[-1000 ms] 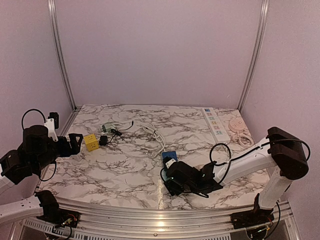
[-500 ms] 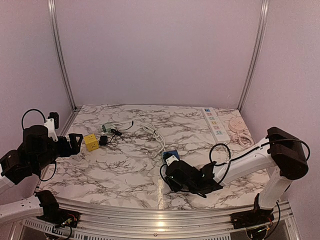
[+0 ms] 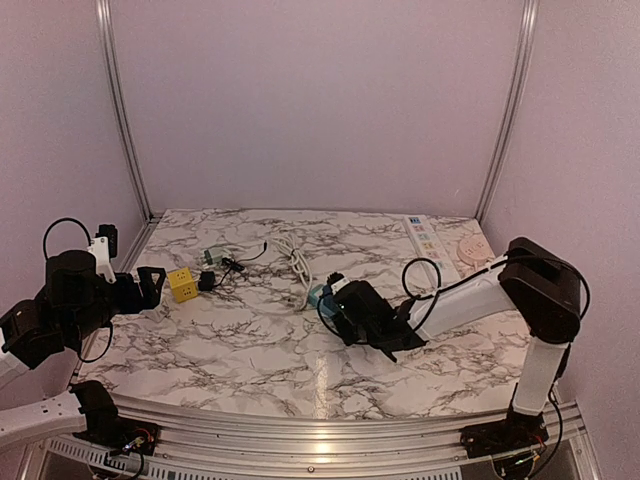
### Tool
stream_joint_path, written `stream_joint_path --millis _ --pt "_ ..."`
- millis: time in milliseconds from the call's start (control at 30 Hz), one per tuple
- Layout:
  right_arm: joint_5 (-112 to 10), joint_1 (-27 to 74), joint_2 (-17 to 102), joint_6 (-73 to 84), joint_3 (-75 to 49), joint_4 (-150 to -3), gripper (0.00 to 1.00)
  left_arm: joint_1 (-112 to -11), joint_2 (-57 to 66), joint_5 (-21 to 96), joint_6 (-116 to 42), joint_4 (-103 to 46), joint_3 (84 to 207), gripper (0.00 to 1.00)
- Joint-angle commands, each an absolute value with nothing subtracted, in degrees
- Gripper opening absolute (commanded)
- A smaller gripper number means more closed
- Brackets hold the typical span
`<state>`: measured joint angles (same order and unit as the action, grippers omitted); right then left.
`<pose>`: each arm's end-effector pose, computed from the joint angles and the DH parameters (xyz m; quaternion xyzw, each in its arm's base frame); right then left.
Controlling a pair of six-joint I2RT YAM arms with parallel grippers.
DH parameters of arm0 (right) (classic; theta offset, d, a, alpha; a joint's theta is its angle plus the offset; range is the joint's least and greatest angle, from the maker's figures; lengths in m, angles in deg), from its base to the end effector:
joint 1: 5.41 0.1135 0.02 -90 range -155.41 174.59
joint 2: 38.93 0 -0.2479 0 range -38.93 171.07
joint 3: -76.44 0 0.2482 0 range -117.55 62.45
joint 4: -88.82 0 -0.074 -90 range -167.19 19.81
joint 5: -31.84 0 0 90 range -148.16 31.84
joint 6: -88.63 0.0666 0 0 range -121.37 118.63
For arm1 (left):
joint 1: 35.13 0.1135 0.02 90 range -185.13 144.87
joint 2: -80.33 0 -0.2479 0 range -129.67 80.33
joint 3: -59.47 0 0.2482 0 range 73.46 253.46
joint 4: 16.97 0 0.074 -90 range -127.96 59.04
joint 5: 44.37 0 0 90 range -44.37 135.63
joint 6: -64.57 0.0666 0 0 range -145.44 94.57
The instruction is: Insert the plug
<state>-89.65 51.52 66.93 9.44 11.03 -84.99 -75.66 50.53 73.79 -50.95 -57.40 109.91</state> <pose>0.2291 0.2881 0.0958 -0.2581 0.8622 -0.0112 0.4358 0.1436 -0.0814 0.2793 -0.0351 0.8050 -0.1371 0.5761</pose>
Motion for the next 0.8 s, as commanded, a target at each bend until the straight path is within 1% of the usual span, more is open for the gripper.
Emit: stream_joint_path --millis 0,200,433,567,633,767 --pt "-84.1 47.7 73.5 4.5 2.4 -90.0 0.52 -75.5 50.8 74.5 -51.2 -58.3 109.0 0.99" --pt "-80.6 42.2 83.6 4.2 -12.0 -88.2 0.51 -75.5 50.6 74.7 -51.3 -58.4 108.9 0.99" --pt "-80.1 37.7 98.9 2.5 -37.9 -80.8 0.52 -75.5 49.1 75.3 -51.1 -58.4 109.1 0.99" --pt "-79.5 37.4 106.1 -1.0 -54.1 -72.5 0.62 -75.5 47.4 75.8 -50.8 -59.1 109.6 0.99" --pt "-78.9 37.4 104.7 -1.2 -55.3 -70.1 0.68 -75.5 46.5 76.1 -50.8 -59.2 110.1 0.99" --pt "-75.2 37.4 92.9 -1.2 -44.2 -73.3 0.75 -75.5 43.4 77.3 -50.7 -57.7 111.3 0.99"
